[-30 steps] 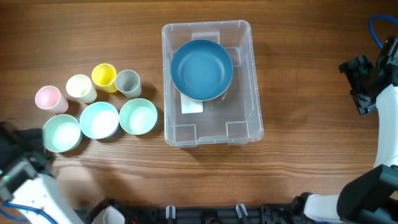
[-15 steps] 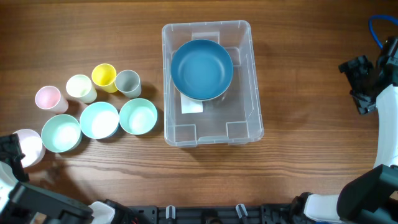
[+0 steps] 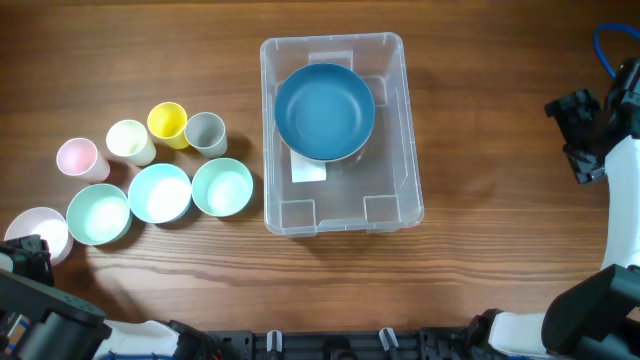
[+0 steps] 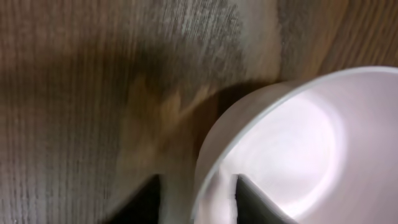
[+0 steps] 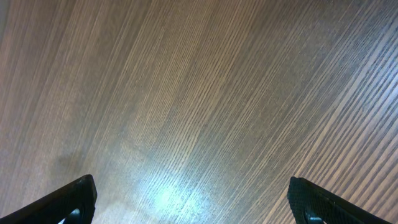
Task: Pack container
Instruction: 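Move the left gripper to the pink bowl and grasp its rim, then carry the pink bowl into the container's lower right and release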
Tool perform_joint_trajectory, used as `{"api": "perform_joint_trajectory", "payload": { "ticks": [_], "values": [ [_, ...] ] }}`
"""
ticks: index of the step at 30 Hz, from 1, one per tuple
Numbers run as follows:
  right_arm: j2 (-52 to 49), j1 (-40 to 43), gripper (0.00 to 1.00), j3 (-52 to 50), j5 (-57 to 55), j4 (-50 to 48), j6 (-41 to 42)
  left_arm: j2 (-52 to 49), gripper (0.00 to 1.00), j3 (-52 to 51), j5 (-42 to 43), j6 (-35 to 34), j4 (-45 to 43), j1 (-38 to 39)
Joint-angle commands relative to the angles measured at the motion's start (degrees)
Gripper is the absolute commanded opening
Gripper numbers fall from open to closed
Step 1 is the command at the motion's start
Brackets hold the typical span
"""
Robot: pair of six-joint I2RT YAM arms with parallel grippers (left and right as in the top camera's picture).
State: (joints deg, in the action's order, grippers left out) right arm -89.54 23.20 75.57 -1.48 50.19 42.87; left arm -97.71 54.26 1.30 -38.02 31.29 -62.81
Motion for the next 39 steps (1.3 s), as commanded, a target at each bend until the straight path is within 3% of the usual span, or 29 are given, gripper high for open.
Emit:
{"api": "perform_joint_trajectory", "payload": {
  "ticks": [1,3,8,10,13,16,19,21,23,28,34,39],
  "values": [
    [-0.6,0.1,1.00,0.2,0.5,0.0,0.8,-0.3,0.12,3.3,-1.4,0.3,1.4,-0.5],
    [-0.6,0.1,1.00,0.2,0.5,0.0,0.8,-0.2,0.04,5.7,-1.4,0.5,4.2,-0.5],
    [-0.6,0.1,1.00,0.2,0.5,0.0,0.8,2.8,0.04,16.7,-0.5,1.6,15.9,-0.4],
    [-0.6,0.1,1.00,0.2,0.5,-0.1,0.8,5.6,0.04,23.5,4.9,2.0,21.2,0.2],
    [-0.6,0.1,1.00,0.2,0.5,0.0,0.8,9.7,0.04,31.7,20.9,9.5,24.9,4.7],
    [-0.6,0.1,1.00,0.2,0.5,0.0,0.8,14.1,0.04,35.2,29.4,20.7,25.1,18.6],
    [-0.6,0.1,1.00,0.2,0.5,0.0,0.8,16.0,0.04,35.2,29.2,30.8,25.2,38.2],
    [-0.6,0.1,1.00,0.2,0.5,0.0,0.8,15.5,0.04,35.2,27.5,33.8,24.7,51.6],
    [-0.6,0.1,1.00,0.2,0.5,0.0,0.8,14.4,0.04,35.2,22.5,35.4,23.1,64.2],
    [-0.6,0.1,1.00,0.2,0.5,0.0,0.8,9.3,0.04,35.2,8.5,36.4,22.1,85.0],
    [-0.6,0.1,1.00,0.2,0.5,0.0,0.8,-2.6,0.04,35.2,2.4,34.6,24.7,96.3],
    [-0.6,0.1,1.00,0.2,0.5,0.0,0.8,-11.3,0.04,35.2,2.3,29.5,22.6,97.4]
  ]
}}
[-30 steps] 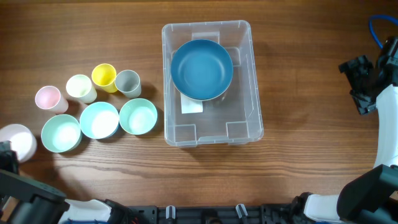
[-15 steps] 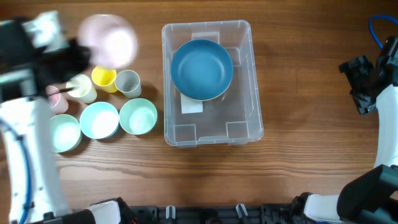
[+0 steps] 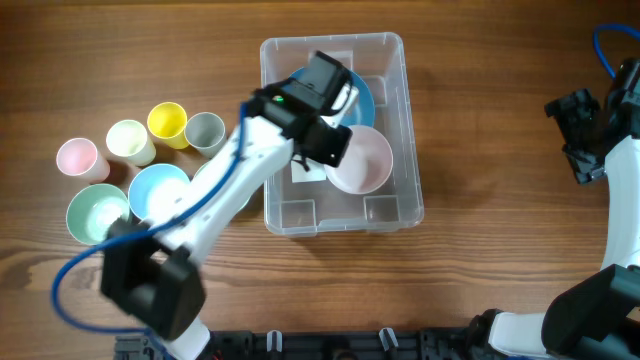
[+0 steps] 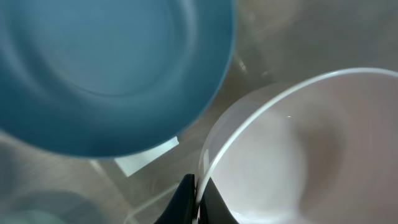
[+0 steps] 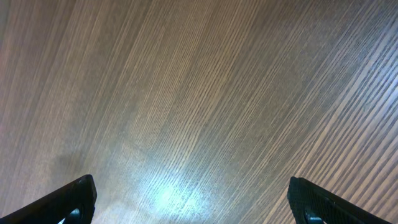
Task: Pack container
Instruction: 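Carry the pink bowl into the container's lower right and release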
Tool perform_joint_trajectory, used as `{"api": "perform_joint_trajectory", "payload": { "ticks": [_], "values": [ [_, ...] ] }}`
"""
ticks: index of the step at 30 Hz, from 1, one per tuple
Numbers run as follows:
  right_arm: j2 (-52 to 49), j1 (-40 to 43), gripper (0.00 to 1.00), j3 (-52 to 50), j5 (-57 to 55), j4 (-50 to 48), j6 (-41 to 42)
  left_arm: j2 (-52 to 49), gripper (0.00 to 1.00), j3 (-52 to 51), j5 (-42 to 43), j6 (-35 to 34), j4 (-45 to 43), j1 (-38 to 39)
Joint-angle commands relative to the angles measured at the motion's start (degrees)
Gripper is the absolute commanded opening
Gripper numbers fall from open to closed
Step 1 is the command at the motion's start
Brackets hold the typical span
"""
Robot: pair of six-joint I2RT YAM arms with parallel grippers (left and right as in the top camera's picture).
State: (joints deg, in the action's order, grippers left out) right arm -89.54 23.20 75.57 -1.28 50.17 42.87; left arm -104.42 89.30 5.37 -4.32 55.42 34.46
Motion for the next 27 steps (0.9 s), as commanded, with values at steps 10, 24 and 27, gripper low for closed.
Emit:
{"api": "perform_joint_trajectory", "payload": {
  "ticks": [10,24,27],
  "values": [
    [-0.6,0.1,1.00,0.2,0.3,0.0,0.8,-10.1,0.08,0.2,2.1,-6.5,-6.6,3.4],
    [-0.6,0.1,1.00,0.2,0.3,0.0,0.8,7.7,0.35,0.3,-10.0,-18.0,4.0,-5.7],
    [-0.6,0.1,1.00,0.2,0.3,0.0,0.8,13.4,0.37,0.3,-10.2,-22.8,7.3,-17.4]
  ]
}}
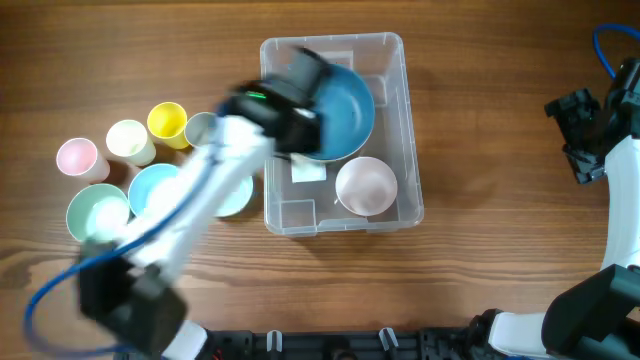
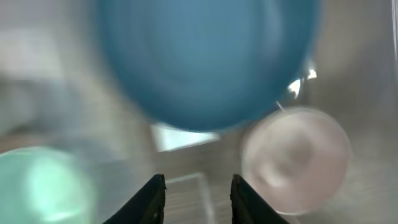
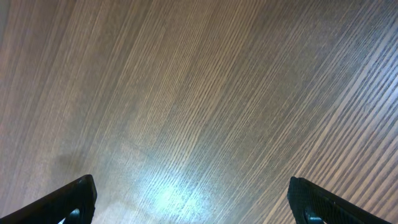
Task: Pack container
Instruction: 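Carry the pink bowl into the container's lower right and release, then grasp the mint bowl with the left gripper and lift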
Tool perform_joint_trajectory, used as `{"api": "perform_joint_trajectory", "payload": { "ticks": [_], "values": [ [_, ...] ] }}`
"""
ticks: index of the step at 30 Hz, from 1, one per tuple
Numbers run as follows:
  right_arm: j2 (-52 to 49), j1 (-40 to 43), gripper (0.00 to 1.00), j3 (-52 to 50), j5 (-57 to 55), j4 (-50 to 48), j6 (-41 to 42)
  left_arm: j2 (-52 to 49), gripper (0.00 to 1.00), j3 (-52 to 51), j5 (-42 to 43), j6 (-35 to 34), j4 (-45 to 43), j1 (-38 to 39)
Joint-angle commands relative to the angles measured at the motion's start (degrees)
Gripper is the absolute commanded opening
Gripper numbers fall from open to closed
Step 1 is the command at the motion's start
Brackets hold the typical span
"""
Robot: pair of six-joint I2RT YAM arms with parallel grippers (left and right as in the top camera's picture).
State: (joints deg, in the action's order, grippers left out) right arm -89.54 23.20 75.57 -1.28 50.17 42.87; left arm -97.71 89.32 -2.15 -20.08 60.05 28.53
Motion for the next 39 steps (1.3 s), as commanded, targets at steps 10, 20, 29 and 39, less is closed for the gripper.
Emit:
{"api": "perform_joint_trajectory", "payload": {
  "ticks": [10,20,29,39],
  "values": [
    [-0.6,0.1,1.00,0.2,0.3,0.0,0.8,5.5,0.56,-4.5,-3.7,-12.0,11.3,-56.1],
    [-0.6,0.1,1.00,0.2,0.3,0.0,0.8,1.6,0.75,-24.5,2.9,-13.5,-3.1,-75.5],
    [-0.6,0.1,1.00,0.2,0.3,0.0,0.8,1.6,0.10,-36.6,4.3,-13.4,-16.1,-76.7],
    [-0.6,0.1,0.99,0.2,0.3,0.0,0.8,14.2,0.04,-28.4,5.9,-13.0,0.1,-77.2]
  ]
}}
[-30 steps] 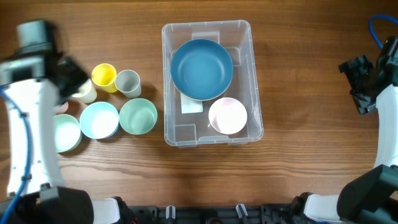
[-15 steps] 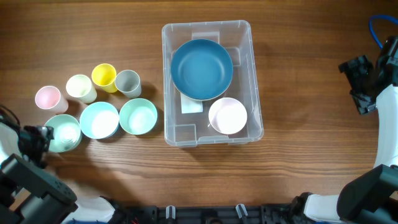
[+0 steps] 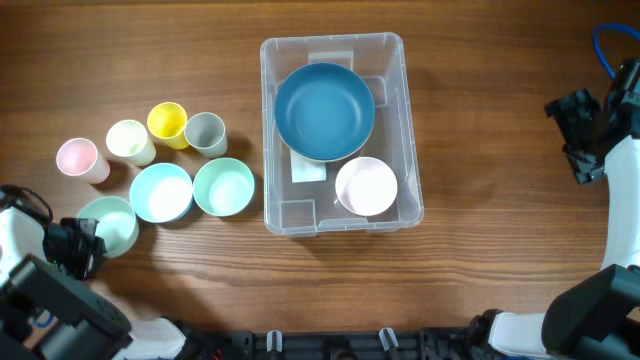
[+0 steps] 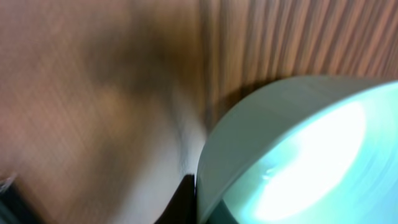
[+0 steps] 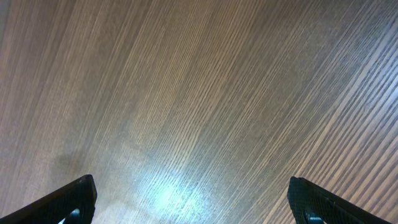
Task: Pack container
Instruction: 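Grasp the mint bowl with the left gripper and lift, then carry the mint bowl into the container onto the pink bowl and release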
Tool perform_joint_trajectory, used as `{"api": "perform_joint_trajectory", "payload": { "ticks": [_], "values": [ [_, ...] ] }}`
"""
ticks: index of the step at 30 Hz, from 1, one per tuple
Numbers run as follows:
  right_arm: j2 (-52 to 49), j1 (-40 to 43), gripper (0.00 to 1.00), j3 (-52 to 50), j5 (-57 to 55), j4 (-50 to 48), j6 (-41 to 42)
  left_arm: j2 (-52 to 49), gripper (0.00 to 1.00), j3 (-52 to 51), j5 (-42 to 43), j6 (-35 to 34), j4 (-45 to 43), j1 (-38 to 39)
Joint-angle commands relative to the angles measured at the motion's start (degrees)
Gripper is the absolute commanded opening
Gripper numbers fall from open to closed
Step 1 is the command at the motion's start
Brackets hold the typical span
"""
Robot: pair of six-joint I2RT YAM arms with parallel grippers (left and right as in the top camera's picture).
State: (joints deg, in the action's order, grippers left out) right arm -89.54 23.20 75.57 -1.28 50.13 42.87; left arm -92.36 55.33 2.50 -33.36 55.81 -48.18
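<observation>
The clear plastic container (image 3: 412, 140) holds a large blue bowl (image 3: 324, 112) at its far end and a pale pink bowl (image 3: 367, 187) in its near right corner. At the table's front left, my left gripper (image 3: 80, 245) is shut on the rim of a mint-green bowl (image 3: 112, 225). In the left wrist view the rim of the mint-green bowl (image 4: 298, 155) sits between the dark fingers of my left gripper (image 4: 198, 202), one outside and one inside. My right gripper (image 3: 580, 135) hangs at the far right, open (image 5: 193, 199) over bare wood.
Left of the container stand a light blue bowl (image 3: 160, 192) and a green bowl (image 3: 223, 187). Behind them are several small cups: pink (image 3: 77, 157), cream (image 3: 129, 140), yellow (image 3: 167, 123), grey (image 3: 205, 132). A white label (image 3: 307, 168) lies on the container floor.
My left arm was over the container with its gripper open. It is now at the front left, shut on the mint-green bowl's rim. That bowl sits slightly nearer the front. The right arm is unchanged.
My left gripper stood open around the pink bowl's rim at the table's front left. Then it was shut on that bowl inside the container. Then it was open above the container with the pink bowl resting inside. Now it grips the mint-green bowl.
</observation>
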Motion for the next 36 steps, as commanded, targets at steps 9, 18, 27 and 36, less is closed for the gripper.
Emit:
{"api": "perform_joint_trajectory", "payload": {
  "ticks": [9,18,27,36],
  "values": [
    [-0.6,0.1,1.00,0.2,0.3,0.0,0.8,31.7,0.04,18.6,14.7,5.8,6.2,18.6],
    [-0.6,0.1,1.00,0.2,0.3,0.0,0.8,18.3,0.04,18.6,6.1,6.5,-8.3,69.2],
    [-0.6,0.1,1.00,0.2,0.3,0.0,0.8,-4.9,0.04,18.6,5.4,7.7,-16.7,85.6],
    [-0.6,0.1,1.00,0.2,0.3,0.0,0.8,-8.9,0.24,19.1,5.1,10.2,-18.1,88.4]
  ]
}}
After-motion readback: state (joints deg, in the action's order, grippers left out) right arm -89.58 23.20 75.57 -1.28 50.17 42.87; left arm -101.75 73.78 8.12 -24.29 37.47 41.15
